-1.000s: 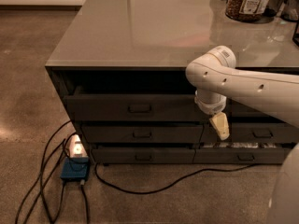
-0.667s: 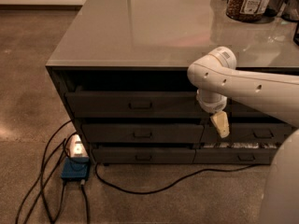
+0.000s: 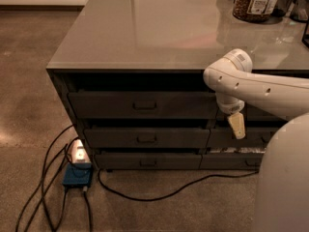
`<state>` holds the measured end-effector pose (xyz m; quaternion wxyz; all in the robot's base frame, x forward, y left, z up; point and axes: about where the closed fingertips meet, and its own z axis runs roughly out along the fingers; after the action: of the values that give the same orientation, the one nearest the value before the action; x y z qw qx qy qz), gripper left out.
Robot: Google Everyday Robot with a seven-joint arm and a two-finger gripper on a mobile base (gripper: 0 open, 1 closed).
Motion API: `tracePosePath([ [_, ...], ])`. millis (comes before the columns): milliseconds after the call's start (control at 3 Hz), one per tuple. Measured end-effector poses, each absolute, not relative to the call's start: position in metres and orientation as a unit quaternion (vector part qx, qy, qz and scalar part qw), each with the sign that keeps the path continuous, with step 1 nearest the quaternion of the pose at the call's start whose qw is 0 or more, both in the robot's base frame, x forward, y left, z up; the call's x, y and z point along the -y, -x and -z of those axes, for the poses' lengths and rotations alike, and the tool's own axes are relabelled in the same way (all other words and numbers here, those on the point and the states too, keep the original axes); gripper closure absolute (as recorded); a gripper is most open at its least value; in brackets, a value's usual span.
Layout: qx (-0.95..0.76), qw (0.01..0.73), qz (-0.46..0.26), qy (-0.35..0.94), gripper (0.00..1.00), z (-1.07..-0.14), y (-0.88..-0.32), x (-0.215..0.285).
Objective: Close top drawer
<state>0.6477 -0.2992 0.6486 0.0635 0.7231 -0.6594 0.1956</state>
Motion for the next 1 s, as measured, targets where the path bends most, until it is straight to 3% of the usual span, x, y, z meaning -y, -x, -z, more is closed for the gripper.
tracePosePath([
  [667, 0.646, 0.038, -0.187, -0.739, 0.00, -0.649, -0.642, 0.292],
  [1000, 0.630, -0.046, -0.158, -0.759, 0.00, -0.657, -0.643, 0.272],
])
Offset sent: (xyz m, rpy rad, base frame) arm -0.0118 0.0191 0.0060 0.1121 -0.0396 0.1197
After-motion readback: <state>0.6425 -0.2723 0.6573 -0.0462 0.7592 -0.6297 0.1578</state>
